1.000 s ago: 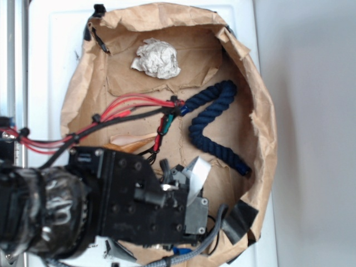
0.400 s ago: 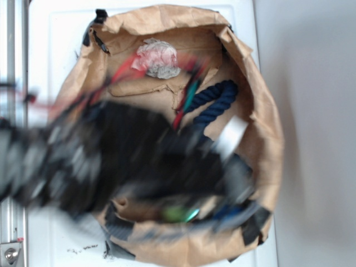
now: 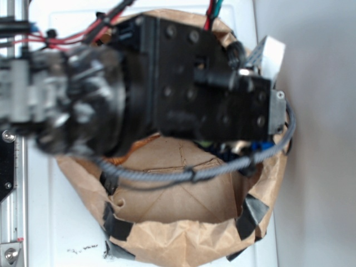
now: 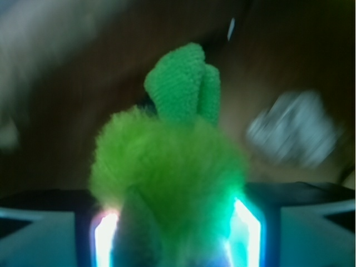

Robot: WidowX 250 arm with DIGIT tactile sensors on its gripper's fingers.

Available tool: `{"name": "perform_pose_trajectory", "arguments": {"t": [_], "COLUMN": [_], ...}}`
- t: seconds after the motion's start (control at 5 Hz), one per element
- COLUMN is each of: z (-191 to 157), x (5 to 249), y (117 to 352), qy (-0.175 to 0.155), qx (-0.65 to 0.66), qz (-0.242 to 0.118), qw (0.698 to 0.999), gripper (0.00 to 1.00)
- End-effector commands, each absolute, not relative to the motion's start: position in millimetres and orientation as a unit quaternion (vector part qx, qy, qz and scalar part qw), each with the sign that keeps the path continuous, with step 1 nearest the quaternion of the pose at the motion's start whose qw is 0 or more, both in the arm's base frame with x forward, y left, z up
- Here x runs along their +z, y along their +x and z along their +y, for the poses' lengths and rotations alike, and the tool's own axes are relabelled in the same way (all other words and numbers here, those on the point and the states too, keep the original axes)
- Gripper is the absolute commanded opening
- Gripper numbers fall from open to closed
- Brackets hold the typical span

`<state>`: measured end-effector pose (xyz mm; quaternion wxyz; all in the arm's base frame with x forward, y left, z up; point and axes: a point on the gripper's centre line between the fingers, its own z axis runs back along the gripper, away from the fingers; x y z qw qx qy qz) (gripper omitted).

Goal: Grab the green animal.

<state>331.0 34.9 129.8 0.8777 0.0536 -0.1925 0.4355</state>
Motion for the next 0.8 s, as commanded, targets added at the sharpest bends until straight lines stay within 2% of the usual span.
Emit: {"name": "perform_pose_trajectory", "arguments": {"t": [0.0, 0.2, 0.4, 0.6], "z": [27, 24, 15, 7], "x": [217, 228, 235, 227], "y": [278, 259, 243, 242], "qy": [0.037, 0.040, 0.051, 0.077], "qx": [0.352, 0.341, 0.336, 0.348], "qz": [-0.195, -0.151, -0.139, -0.185], "qw": [0.915, 0.927, 0.930, 0.916], "gripper": [0.00, 0.00, 0.00, 0.02]}}
